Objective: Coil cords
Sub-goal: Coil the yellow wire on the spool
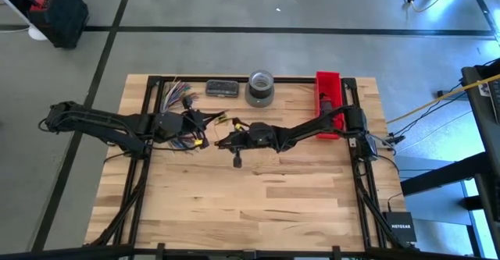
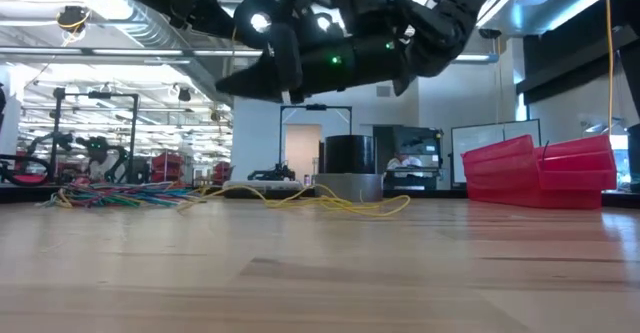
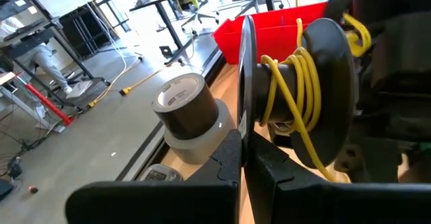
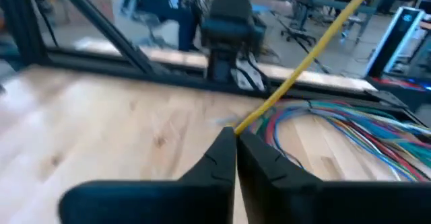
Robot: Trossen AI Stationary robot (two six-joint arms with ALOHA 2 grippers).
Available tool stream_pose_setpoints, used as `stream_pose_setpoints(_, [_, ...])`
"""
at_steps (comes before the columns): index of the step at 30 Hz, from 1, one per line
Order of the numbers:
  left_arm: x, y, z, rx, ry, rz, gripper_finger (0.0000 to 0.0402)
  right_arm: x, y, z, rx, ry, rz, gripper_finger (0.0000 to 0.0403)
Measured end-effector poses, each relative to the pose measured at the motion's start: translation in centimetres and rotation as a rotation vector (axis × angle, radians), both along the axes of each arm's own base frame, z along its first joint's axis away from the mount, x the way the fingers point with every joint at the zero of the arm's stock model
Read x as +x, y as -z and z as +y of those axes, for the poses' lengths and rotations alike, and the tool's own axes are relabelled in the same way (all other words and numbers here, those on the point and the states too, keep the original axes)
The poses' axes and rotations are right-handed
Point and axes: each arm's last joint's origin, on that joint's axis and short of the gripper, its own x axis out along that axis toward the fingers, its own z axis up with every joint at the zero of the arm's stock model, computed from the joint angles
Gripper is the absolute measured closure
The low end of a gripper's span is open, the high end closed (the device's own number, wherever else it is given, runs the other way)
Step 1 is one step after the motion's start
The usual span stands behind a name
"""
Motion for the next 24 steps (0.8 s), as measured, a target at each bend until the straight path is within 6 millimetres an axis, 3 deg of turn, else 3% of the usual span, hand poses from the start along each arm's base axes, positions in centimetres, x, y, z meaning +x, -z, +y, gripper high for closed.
stream_pose_setpoints(5, [-0.3,-0.3,-0.2,-0.002,0.013,-0.014,0.0402,-0.6,-0.2,-0.6,-0.124,0.164,0.129,0.0382])
stream_pose_setpoints(10, [-0.8,-0.6,-0.8,-0.008,0.055,-0.022,0.0402,-1.5,-1.2,-1.1,-0.231,0.315,0.227,0.0398])
stream_pose_setpoints(14, [-1.0,0.1,-0.7,0.012,0.051,0.060,0.0402,-2.5,-2.1,-1.4,-0.279,0.426,0.306,0.0390])
stream_pose_setpoints(24, [-1.0,2.0,0.0,0.088,-0.009,0.278,0.0402,-5.1,-6.2,-1.7,-0.234,0.582,0.350,0.0399])
